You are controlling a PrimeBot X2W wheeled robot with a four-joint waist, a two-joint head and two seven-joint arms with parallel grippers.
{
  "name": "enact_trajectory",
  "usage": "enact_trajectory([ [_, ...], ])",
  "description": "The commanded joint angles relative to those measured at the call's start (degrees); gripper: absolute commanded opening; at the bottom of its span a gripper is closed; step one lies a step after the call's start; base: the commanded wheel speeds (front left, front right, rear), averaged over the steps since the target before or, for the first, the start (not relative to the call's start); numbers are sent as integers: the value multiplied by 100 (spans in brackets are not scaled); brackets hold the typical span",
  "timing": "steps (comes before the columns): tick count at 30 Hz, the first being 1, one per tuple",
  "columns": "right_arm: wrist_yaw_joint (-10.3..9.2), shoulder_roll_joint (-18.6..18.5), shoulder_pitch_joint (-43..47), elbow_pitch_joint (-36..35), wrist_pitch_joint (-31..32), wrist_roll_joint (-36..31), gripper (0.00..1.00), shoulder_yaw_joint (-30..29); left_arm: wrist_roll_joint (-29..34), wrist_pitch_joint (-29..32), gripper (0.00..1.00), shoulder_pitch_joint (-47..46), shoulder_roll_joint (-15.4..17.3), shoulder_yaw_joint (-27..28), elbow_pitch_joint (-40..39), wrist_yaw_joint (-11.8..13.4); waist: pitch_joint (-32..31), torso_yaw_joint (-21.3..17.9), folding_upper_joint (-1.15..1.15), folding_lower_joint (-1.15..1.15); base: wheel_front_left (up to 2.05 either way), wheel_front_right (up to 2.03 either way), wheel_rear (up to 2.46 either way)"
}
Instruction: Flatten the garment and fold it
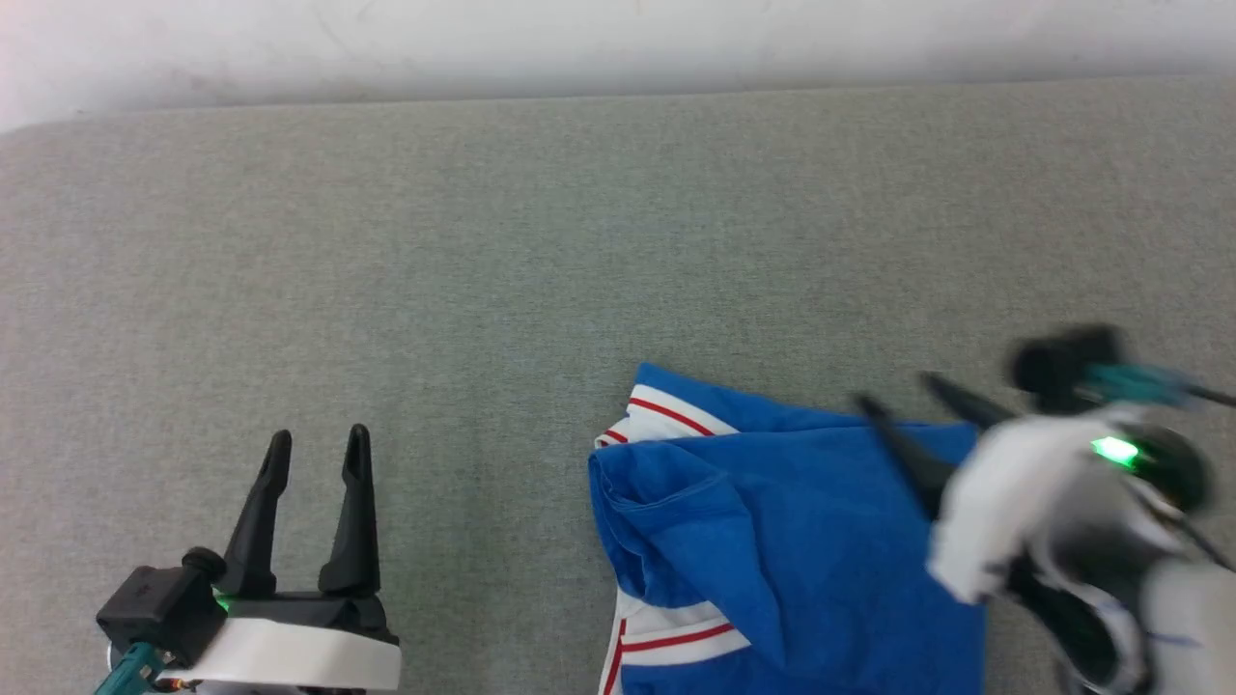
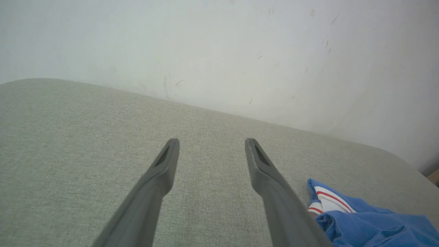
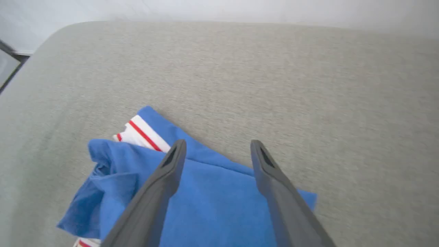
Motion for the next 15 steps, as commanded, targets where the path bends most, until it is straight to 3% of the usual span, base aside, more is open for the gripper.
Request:
enact_trajectory([
  [1,-5,-2,191,-150,-103,-103,100,-186,50,-26,100,51,38,31,-48,-16,56,-73,0,0,0,0,0],
  [7,-5,189,1206,-659,-713,-106,100,-1303,78,-6,100,32,116,67,-214,14,215,-222,0,0,0,0,0],
  [15,-5,235,1807,-17,-1117,240,100,-1268,88,75,100,-33,210,58,-301,12,332,-244,0,0,0,0,0],
])
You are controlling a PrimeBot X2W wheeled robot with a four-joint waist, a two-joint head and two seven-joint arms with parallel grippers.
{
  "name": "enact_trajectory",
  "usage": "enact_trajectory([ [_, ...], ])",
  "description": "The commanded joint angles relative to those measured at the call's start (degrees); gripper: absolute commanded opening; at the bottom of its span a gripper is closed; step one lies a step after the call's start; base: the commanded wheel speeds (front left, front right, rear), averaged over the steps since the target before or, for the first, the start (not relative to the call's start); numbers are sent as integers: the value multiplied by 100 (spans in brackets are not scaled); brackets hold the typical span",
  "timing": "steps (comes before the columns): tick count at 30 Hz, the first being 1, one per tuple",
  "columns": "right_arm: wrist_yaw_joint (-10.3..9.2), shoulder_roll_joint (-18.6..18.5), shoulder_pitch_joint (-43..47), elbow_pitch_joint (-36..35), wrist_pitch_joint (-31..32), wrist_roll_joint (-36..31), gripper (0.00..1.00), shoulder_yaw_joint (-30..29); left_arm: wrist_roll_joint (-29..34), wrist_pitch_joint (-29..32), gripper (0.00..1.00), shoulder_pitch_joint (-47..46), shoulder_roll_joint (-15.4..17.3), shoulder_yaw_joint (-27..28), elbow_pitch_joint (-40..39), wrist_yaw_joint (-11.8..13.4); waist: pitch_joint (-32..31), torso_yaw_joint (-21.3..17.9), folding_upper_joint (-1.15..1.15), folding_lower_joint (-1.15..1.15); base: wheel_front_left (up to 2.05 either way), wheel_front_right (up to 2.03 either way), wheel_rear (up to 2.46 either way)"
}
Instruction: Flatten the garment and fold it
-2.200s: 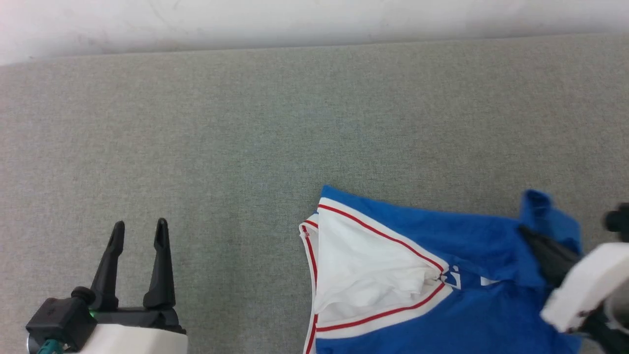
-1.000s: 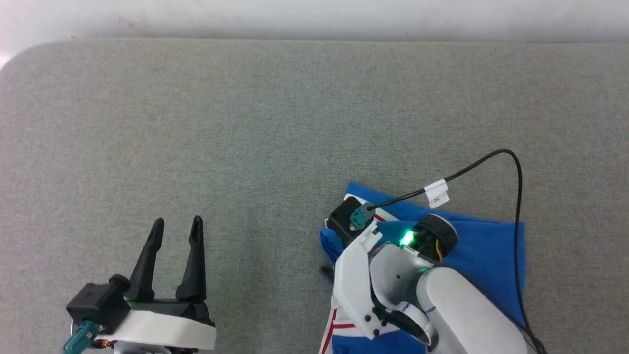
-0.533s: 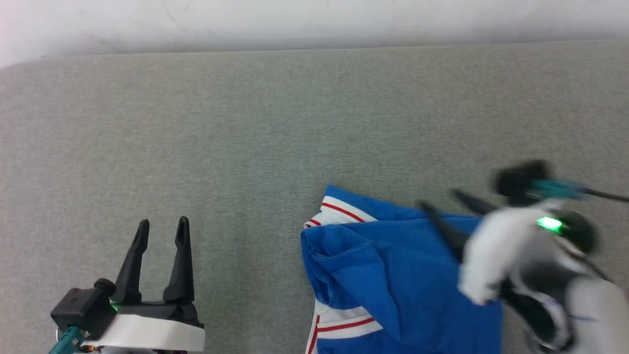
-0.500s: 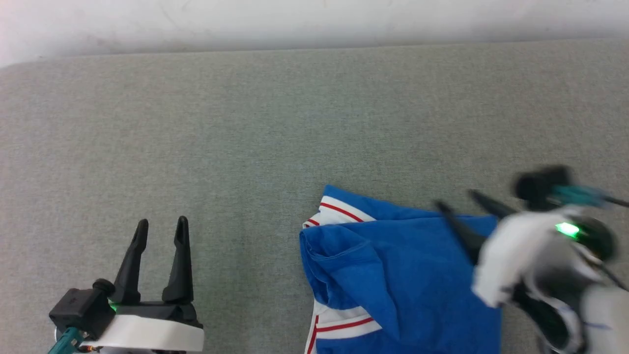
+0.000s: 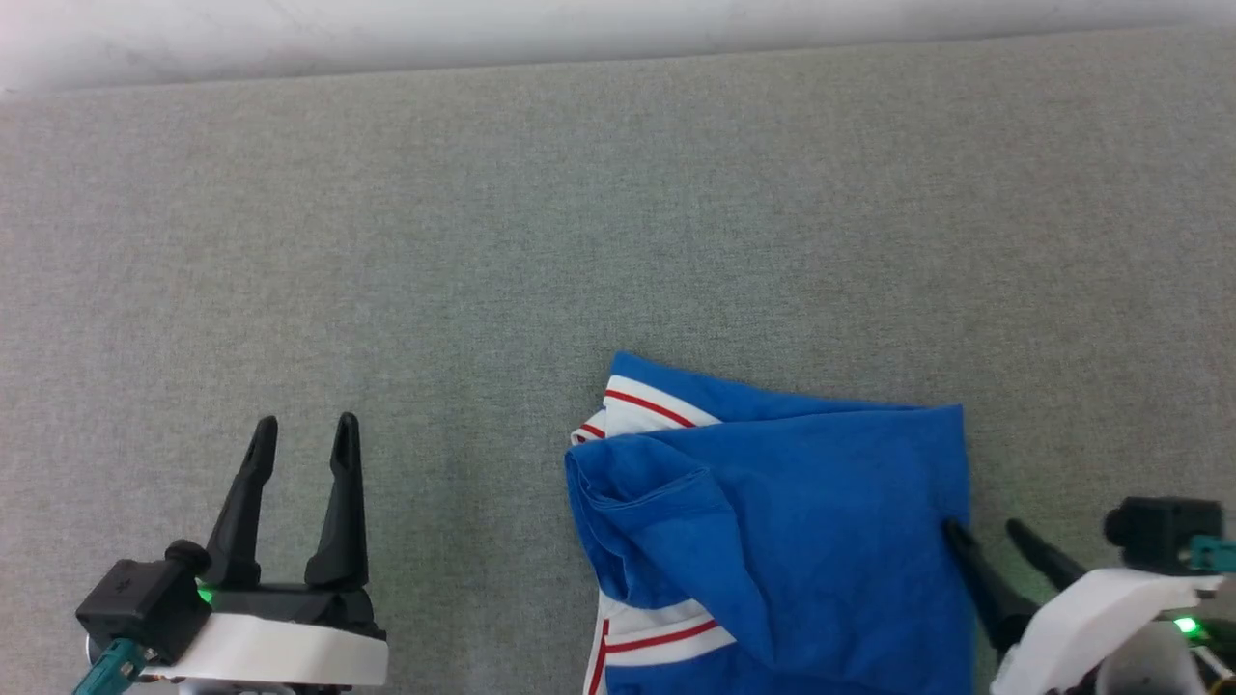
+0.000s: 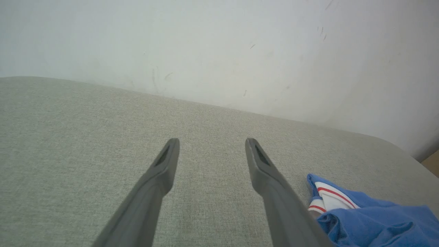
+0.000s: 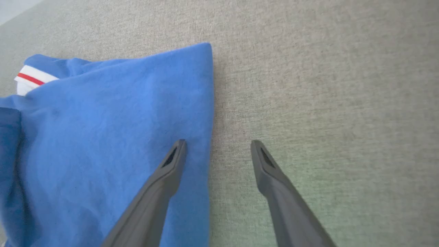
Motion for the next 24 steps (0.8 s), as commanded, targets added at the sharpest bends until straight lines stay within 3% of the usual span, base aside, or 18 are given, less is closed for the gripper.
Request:
enact_trajectory([
  [1,-5,24,-13,85,-70,24,100,68,47,22,100,-59,47,10,-32,3,14,18,0,0,0,0,0],
  [10,-5,25,-325,815,-105,75,100,474,73,114,100,-128,96,-83,-55,-8,-23,204,0,0,0,0,0],
  [11,-5,25,-357,890,-78,86,74,510,76,120,100,-136,92,-101,-48,-8,-35,226,0,0,0,0,0],
  [12,-5,25,-394,943,-113,117,19,504,78,125,100,-146,87,-120,-39,-10,-49,250,0,0,0,0,0],
  [13,-5,25,-417,1007,-123,139,0,506,80,130,100,-153,83,-137,-28,-13,-67,269,0,0,0,0,0],
  [24,-5,25,-767,1039,-85,-98,0,329,111,162,100,-173,133,-220,-29,-21,-179,86,0,0,0,0,0],
])
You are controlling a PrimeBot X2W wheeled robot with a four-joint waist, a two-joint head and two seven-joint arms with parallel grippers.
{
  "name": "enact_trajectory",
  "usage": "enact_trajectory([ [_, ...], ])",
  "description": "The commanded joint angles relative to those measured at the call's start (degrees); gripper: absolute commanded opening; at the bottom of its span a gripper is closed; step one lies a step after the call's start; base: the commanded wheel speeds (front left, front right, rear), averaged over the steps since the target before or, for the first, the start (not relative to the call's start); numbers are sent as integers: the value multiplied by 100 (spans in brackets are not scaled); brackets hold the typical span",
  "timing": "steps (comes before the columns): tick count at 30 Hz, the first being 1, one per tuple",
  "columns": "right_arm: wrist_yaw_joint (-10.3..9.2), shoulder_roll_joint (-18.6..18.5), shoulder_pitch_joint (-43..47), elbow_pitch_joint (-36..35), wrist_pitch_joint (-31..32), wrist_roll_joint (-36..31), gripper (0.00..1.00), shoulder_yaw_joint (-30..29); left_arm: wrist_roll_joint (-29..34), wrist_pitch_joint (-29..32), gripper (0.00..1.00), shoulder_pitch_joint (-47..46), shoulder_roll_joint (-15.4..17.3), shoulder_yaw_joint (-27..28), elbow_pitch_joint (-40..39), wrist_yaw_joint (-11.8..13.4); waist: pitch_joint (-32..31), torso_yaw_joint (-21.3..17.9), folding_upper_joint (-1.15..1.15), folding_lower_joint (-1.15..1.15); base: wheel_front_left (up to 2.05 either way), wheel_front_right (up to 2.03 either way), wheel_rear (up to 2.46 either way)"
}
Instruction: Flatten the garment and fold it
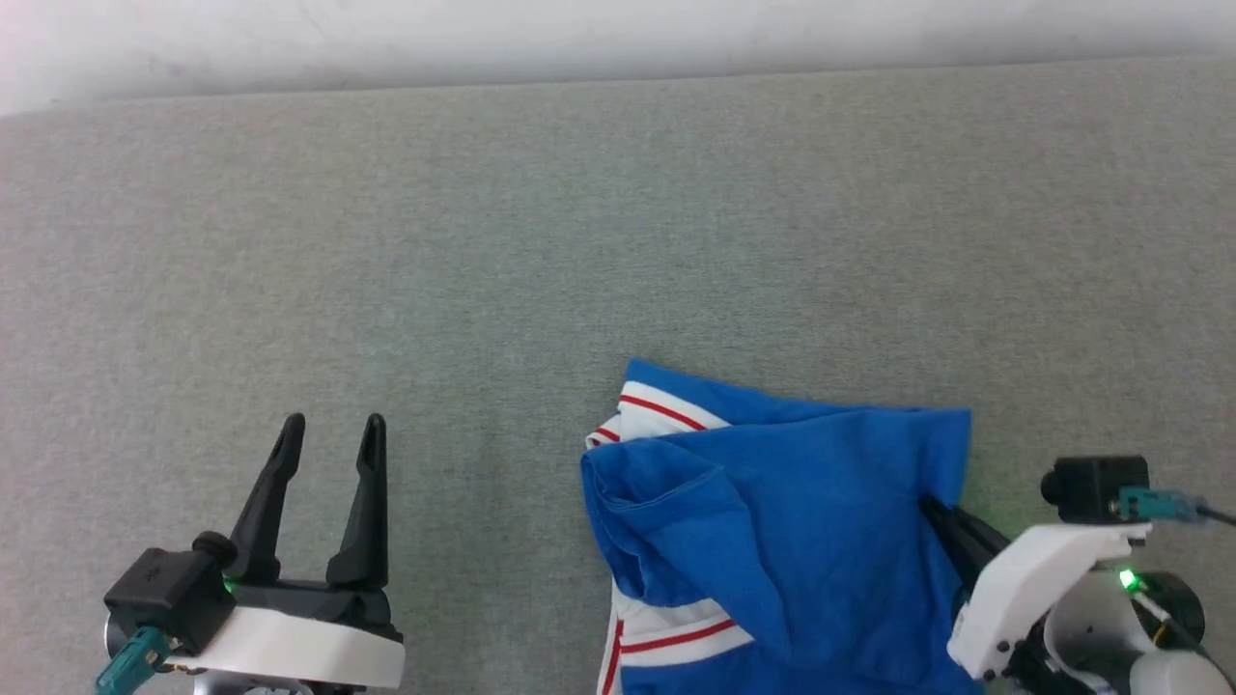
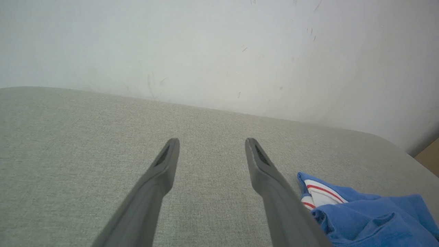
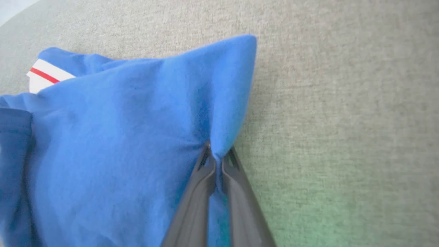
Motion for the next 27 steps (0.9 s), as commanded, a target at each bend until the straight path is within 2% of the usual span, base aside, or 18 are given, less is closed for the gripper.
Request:
enact_trajectory([
  [1,-12,8,-170,-7,77,-125,0,-67,67,29,100,-99,69,-6,-21,-22,7,-149,0,0,0,0,0],
  [5,-12,-103,-542,-134,238,-451,0,-185,130,86,100,-183,172,21,-104,-2,87,-423,0,0,0,0,0],
  [18,-12,-1446,-1934,-54,587,-757,0,-109,330,426,100,-642,478,67,-504,66,705,-1312,0,0,0,0,0],
  [27,-12,-2078,-2756,377,459,-832,0,-102,457,701,100,-840,741,199,-854,161,1218,-1750,0,0,0,0,0],
])
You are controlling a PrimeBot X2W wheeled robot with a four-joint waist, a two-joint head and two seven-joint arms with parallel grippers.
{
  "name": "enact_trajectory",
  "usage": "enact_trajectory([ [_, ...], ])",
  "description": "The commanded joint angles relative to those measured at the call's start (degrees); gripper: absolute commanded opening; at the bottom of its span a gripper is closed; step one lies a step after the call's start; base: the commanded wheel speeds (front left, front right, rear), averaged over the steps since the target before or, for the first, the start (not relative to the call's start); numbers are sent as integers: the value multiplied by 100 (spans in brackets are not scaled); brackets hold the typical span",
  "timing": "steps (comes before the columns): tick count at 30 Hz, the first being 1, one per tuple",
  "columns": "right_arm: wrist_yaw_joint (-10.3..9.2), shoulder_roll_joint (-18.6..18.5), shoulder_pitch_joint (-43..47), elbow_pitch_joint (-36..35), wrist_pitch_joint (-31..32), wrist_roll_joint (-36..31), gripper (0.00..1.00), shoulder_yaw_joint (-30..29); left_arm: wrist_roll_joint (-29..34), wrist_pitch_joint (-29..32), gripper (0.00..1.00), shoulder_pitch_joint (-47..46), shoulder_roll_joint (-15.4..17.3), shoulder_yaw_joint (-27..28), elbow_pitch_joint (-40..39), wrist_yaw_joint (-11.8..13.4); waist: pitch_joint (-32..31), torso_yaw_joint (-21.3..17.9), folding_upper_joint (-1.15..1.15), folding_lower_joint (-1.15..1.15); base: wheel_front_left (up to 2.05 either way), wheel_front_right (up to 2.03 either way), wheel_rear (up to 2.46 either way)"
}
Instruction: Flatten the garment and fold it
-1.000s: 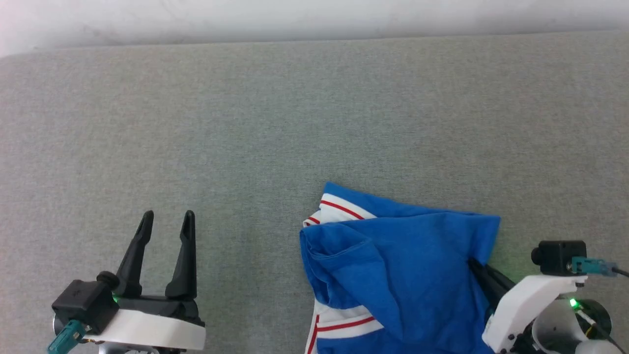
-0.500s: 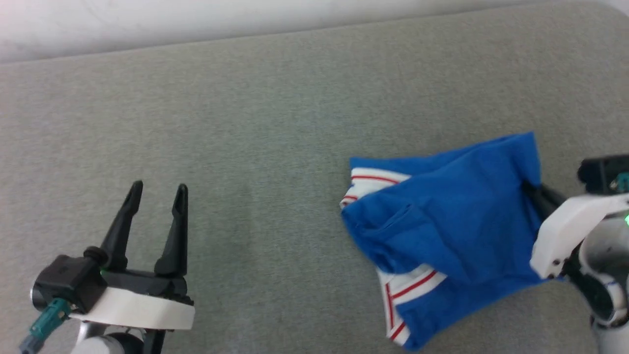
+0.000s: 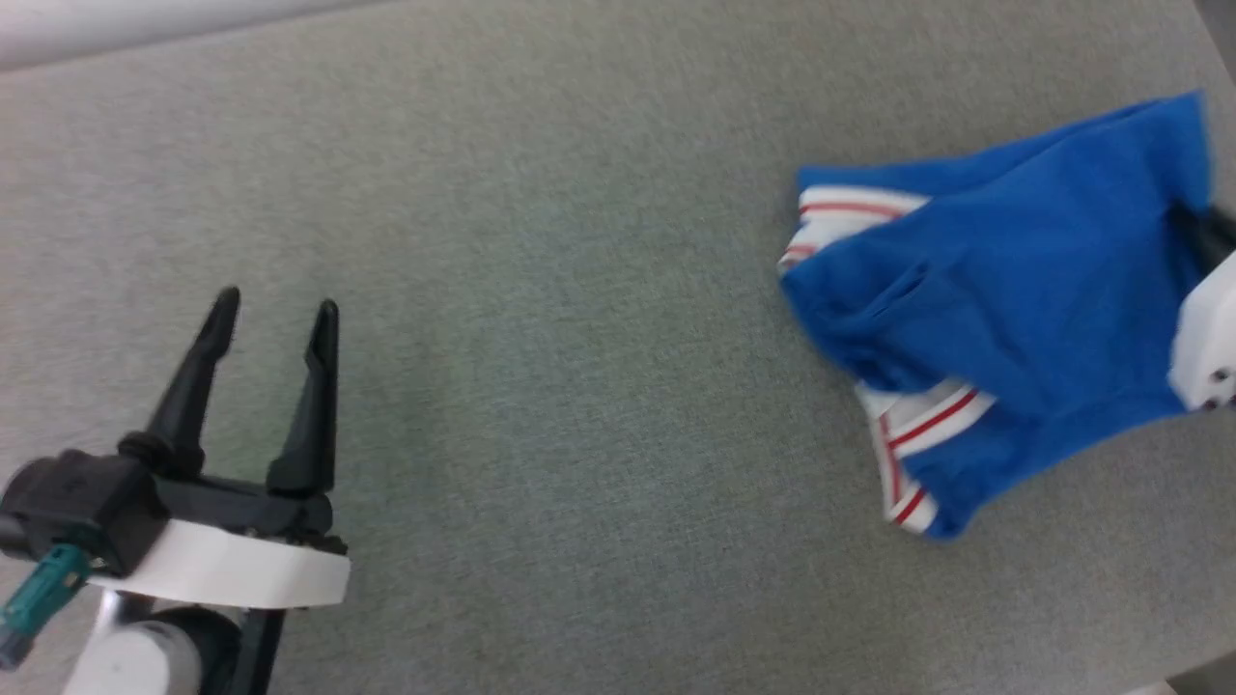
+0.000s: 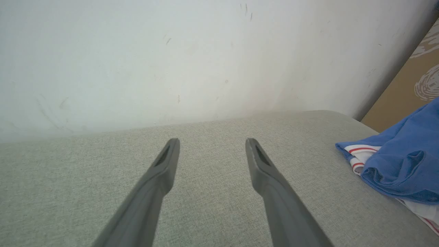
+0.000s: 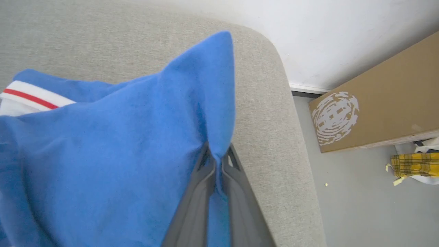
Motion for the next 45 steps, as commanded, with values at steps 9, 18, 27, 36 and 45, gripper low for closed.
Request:
enact_trajectory([
  [9,-12,-810,-760,779,-364,-66,0,-178,223,322,100,-432,324,135,-579,90,984,-340,0,-1,0,0,0],
  [18,-12,-988,-1312,1688,-860,-161,0,-620,468,515,100,-711,495,124,-962,147,1465,-257,0,-1,0,0,0],
  [27,-12,-1033,-1477,2380,-1204,-531,0,-889,545,520,100,-784,505,96,-988,197,1458,-104,0,-1,0,0,0],
  [36,-12,-1215,-1531,2885,-1592,-533,100,-846,630,134,100,-786,432,38,-872,202,1289,50,0,-1,0,0,0],
  [45,-12,-1296,-1556,3202,-1829,-552,100,-784,425,-210,100,-623,229,66,-673,254,821,167,0,-1,0,0,0],
])
